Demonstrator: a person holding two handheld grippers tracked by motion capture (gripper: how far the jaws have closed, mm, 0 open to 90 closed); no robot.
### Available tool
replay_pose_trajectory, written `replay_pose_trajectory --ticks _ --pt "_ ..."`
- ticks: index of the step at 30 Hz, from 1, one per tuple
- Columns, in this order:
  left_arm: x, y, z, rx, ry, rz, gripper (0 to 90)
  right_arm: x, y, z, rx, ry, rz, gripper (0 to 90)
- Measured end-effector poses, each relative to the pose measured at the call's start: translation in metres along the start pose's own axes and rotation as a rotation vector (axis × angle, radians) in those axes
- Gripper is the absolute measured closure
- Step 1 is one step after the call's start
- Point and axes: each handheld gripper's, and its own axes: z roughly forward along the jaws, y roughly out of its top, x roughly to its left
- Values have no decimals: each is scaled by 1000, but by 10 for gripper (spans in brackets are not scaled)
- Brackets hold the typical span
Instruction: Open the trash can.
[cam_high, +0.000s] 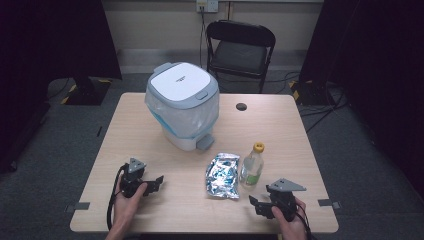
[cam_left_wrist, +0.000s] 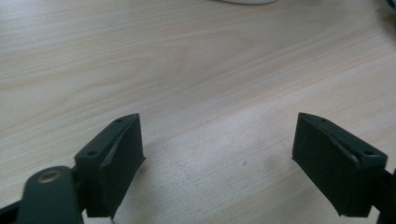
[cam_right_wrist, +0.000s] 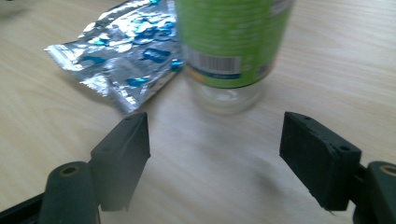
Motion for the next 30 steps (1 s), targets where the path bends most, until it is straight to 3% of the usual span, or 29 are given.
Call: replay_pose_trajectory --ticks 2,4,9,11,12,17,19,21,22,24,27,30 --pt "2 -2 4 8 11 -11 155 6 -1 -1 0 2 -14 236" --pt "3 -2 5 4 42 5 159 14 -1 -3 -5 20 -40 243" --pt "4 -2 5 7 44 8 150 20 1 -3 -15 31 -59 284" --pt "4 -2 5 7 44 8 149 25 3 -2 -17 47 -64 298" --pt "4 -2 5 10 48 8 148 30 6 -3 -13 79 -77 300" --pt "6 -1 7 13 41 6 100 44 14 -5 -32 113 -109 303" --pt "8 1 9 27 48 9 54 58 24 -1 -47 133 -137 301" --pt "8 1 11 32 59 -5 21 61 27 1 -46 145 -147 294" --pt "9 2 11 41 62 -8 8 73 36 5 -47 190 -186 253" --pt "11 3 13 39 54 -12 0 83 45 9 -48 202 -225 226" --pt "13 5 15 45 56 3 0 91 56 15 -50 230 -235 218" --pt "15 8 18 42 55 -7 0 98 66 25 -56 247 -244 185"
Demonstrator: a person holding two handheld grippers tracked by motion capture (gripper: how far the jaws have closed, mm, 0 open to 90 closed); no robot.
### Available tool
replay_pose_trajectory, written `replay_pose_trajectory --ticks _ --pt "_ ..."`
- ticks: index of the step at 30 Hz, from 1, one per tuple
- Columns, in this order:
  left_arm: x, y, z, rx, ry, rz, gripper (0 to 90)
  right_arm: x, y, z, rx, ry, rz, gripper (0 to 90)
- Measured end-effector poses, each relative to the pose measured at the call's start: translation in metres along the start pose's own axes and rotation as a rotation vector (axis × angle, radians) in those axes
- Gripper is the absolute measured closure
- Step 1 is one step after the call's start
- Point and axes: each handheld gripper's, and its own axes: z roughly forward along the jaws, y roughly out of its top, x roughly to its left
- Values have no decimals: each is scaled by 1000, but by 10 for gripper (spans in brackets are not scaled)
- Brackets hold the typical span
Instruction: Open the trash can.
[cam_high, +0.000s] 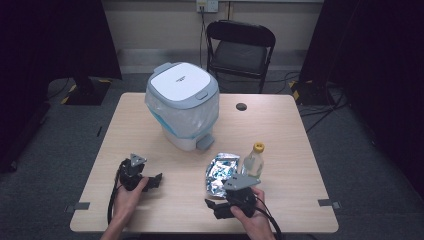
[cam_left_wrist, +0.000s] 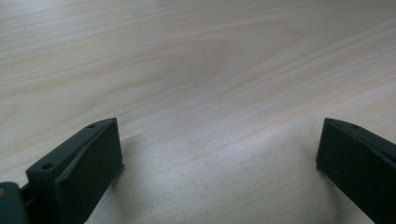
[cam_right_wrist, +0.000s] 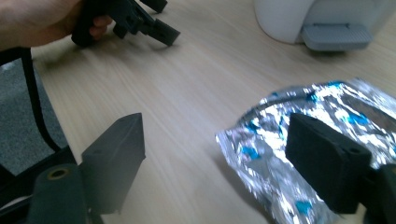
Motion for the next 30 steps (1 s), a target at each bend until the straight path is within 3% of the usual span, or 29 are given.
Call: replay_pose_trajectory --ticks 5,8,9,12,19,21,23,27,30 --pt "3 6 6 -1 3 -6 0 -4 16 24 -3 8 -8 185" --pt "7 11 11 -2 8 -9 0 -12 30 47 -16 16 16 189" --pt "7 11 11 -2 8 -9 0 -12 30 47 -16 16 16 189" --pt "11 15 15 0 16 -4 0 -19 46 67 -3 6 -6 191" --pt "19 25 25 -1 9 -8 0 -44 63 96 13 -23 4 228" --pt "22 29 29 -5 13 0 5 -53 69 109 9 -36 -13 229" --pt "23 32 32 -17 6 -1 31 -58 74 119 29 -42 -16 233" --pt "26 38 36 -34 7 -6 169 -65 80 136 57 -58 -31 249" --pt "24 40 37 -46 9 -7 165 -74 76 144 68 -58 0 261"
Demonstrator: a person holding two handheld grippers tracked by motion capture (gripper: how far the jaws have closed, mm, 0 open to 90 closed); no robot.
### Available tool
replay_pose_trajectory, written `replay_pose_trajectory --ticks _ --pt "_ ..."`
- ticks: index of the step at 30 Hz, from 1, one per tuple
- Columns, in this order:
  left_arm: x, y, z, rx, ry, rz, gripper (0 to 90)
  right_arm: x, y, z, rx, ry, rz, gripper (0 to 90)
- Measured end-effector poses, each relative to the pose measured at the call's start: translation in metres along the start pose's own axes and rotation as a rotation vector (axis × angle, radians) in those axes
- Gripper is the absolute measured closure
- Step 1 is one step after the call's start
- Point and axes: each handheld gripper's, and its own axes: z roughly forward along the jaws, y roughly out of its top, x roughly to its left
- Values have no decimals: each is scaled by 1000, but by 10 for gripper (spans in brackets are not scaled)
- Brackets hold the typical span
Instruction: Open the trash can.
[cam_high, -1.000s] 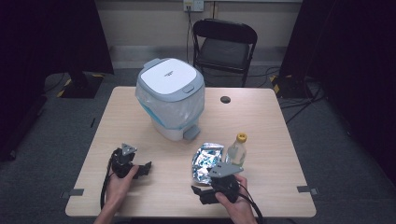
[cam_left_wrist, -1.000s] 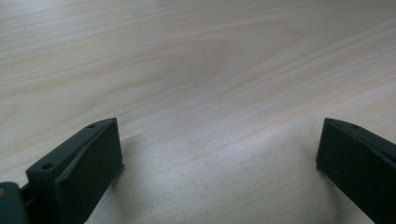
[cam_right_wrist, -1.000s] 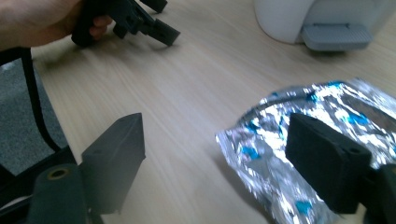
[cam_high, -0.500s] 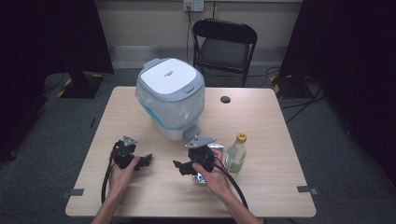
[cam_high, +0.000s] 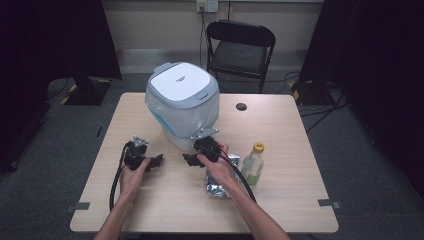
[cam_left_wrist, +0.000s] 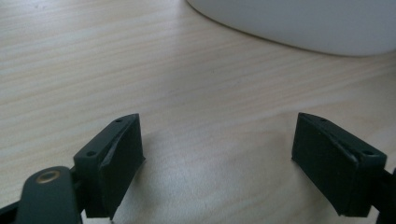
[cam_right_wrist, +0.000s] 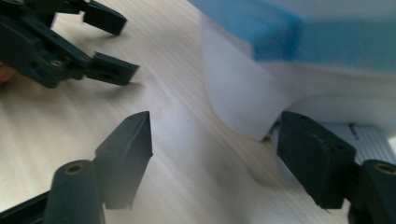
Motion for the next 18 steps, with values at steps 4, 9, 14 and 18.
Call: replay_pose_trajectory --ticks 4,9,14,18 --pt "1 1 0 -11 -1 9 169 -11 -2 9 3 -32 8 291" --pt "1 2 -3 -30 7 3 173 -8 0 17 13 -2 -4 231" --pt "6 1 -5 -32 28 14 175 -5 -1 18 -11 28 -5 257" --pt "14 -1 -5 -11 51 -2 183 5 1 19 -23 64 -8 304"
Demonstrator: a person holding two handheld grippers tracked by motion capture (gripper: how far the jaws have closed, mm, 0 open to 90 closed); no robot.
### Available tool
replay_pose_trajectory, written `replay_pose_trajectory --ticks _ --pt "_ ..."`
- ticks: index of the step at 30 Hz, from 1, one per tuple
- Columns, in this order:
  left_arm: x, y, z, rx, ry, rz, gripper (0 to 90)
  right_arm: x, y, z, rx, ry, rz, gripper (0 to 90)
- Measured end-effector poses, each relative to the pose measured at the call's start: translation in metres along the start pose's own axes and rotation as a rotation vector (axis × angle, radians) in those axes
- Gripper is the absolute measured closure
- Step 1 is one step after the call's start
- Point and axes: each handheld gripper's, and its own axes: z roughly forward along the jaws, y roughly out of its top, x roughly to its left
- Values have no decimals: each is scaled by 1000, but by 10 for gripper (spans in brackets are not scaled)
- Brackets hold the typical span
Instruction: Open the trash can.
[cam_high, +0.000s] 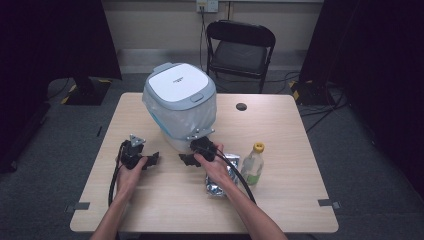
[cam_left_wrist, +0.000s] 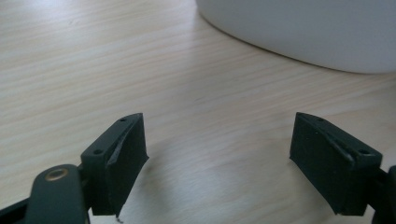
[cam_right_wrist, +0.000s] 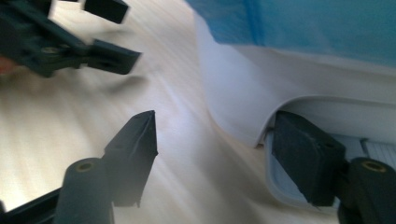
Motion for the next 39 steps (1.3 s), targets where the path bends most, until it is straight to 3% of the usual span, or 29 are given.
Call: replay_pose_trajectory --ticks 3,9,13,17,18,19,20,23,25,26,28,29,30,31,32,33,34,39 --pt "3 -1 1 3 16 -5 187 13 2 5 -3 19 -32 306" --pt "9 1 1 31 19 -25 190 29 13 16 -26 40 -49 354" --pt "14 6 -1 28 24 -33 190 38 19 22 -37 54 -57 356" --pt "15 10 -4 -9 34 -41 192 44 21 22 -48 72 -83 381" --pt "15 10 -5 -14 33 -39 191 43 20 16 -40 62 -77 385" --pt "16 11 -4 -42 3 -66 191 42 19 12 -28 48 -77 385" --pt "17 11 -4 -53 -10 -65 192 40 17 8 -17 38 -86 384" --pt "19 19 -5 -59 -25 -55 191 28 10 -7 16 -7 -61 385" --pt "20 22 -6 -65 -19 -47 192 23 9 -14 8 -25 -44 386" --pt "20 26 -7 -90 -4 -56 192 19 9 -20 3 -62 -35 390" --pt "22 33 -9 -96 2 -56 196 6 10 -31 1 -145 2 399" --pt "23 37 -10 -100 6 -58 196 6 10 -31 1 -145 2 399" --pt "23 39 -10 -104 15 -60 196 -2 10 -33 30 -225 31 420" --pt "25 43 -10 -135 50 -64 202 -6 9 -34 33 -242 57 416" --pt "25 43 -9 -146 57 -68 207 -11 8 -34 25 -256 87 417" --pt "25 43 -9 -146 57 -68 207 -11 8 -34 25 -256 87 417" --pt "28 41 -5 -139 46 -77 207 -18 7 -33 43 -319 93 417" --pt "31 40 1 -140 40 -76 207 -31 6 -28 49 -384 126 408"
